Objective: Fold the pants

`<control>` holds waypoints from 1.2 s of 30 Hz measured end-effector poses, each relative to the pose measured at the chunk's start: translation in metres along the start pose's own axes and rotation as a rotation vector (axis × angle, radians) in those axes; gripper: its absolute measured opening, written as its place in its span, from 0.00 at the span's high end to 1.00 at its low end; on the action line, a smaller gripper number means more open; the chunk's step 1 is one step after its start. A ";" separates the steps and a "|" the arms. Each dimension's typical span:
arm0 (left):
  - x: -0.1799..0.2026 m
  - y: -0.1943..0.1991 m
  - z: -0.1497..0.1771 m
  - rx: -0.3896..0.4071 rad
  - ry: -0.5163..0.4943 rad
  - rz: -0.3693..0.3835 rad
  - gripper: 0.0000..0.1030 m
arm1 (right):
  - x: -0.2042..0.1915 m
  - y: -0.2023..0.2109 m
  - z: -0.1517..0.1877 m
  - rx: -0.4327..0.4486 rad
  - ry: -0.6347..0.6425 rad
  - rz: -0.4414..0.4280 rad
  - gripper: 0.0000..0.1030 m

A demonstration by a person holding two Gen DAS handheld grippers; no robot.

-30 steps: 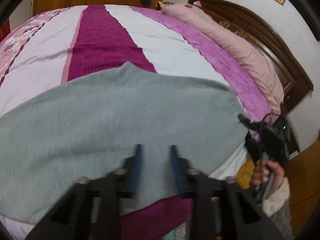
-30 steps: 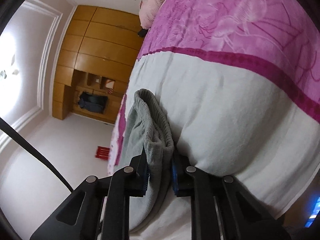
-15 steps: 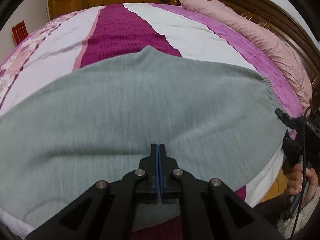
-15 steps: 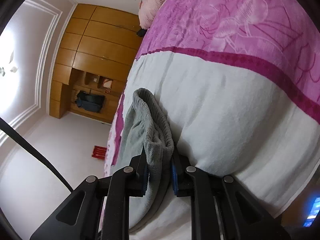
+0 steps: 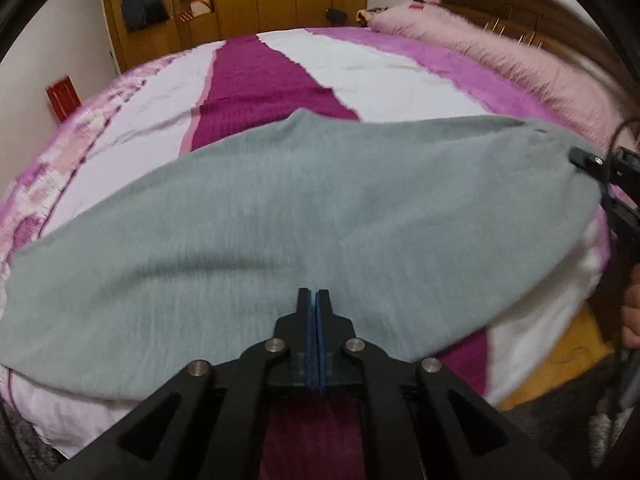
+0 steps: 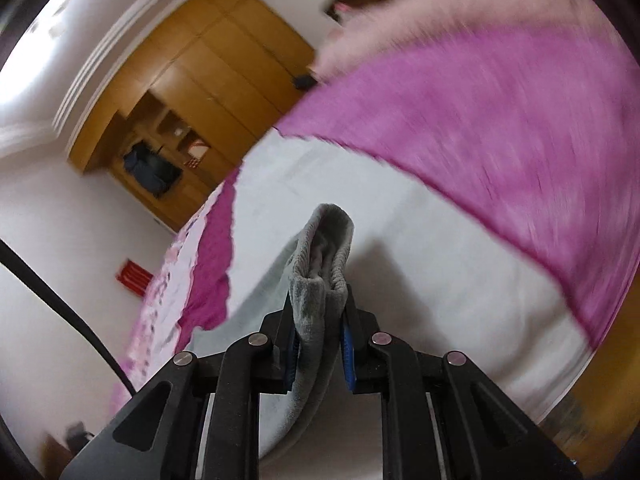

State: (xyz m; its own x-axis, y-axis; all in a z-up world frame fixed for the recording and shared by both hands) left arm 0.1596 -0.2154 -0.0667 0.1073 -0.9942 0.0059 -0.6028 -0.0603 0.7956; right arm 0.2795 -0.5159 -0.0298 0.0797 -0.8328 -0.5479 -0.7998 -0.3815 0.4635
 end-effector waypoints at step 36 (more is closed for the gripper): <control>-0.269 0.119 0.032 0.174 0.310 -0.095 0.40 | -0.364 -0.006 0.192 -0.021 0.883 -0.165 0.86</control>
State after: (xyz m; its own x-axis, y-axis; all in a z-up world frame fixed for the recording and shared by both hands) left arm 0.0334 0.0420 0.0073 0.3875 -0.9110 0.1412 -0.7014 -0.1920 0.6864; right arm 0.1411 -0.1338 0.0334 0.6281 -0.7684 0.1226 -0.7271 -0.5235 0.4442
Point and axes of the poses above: each gripper's, at about its wrist camera, not at the fingertips, and y roughly against the way its jaws point, x to its right, z to its underside, the point moved 2 cm from there along -y, roughly the way its jaws point
